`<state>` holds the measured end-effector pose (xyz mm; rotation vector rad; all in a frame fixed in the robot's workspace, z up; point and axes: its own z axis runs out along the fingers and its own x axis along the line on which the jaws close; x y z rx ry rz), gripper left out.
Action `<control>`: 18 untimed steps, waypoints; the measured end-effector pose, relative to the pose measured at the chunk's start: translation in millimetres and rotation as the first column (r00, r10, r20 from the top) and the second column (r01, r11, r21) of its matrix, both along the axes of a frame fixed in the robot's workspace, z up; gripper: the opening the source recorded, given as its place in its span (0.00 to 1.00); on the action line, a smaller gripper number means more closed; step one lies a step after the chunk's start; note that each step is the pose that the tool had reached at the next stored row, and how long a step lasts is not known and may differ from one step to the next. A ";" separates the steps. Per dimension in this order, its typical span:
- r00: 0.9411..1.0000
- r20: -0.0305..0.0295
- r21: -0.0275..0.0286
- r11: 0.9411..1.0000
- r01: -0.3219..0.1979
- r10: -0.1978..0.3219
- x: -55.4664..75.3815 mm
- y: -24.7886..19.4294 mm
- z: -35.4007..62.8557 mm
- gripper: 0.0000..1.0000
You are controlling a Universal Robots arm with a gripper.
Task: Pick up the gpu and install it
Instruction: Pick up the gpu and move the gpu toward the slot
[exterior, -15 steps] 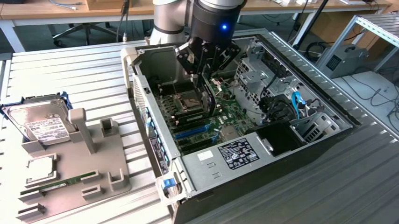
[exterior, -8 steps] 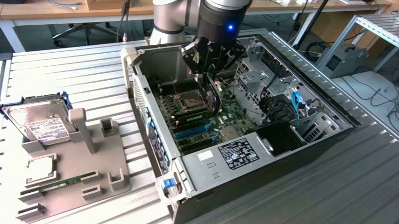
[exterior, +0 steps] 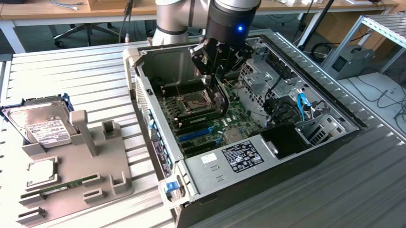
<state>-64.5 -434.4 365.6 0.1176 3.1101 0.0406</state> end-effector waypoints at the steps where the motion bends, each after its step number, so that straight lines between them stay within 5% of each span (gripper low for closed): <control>1: 1.000 0.000 0.000 1.000 0.000 0.000 1.1 0.0 -0.2 0.26; 18: 1.000 0.000 -0.001 1.000 0.000 0.000 24.4 0.0 -4.1 0.26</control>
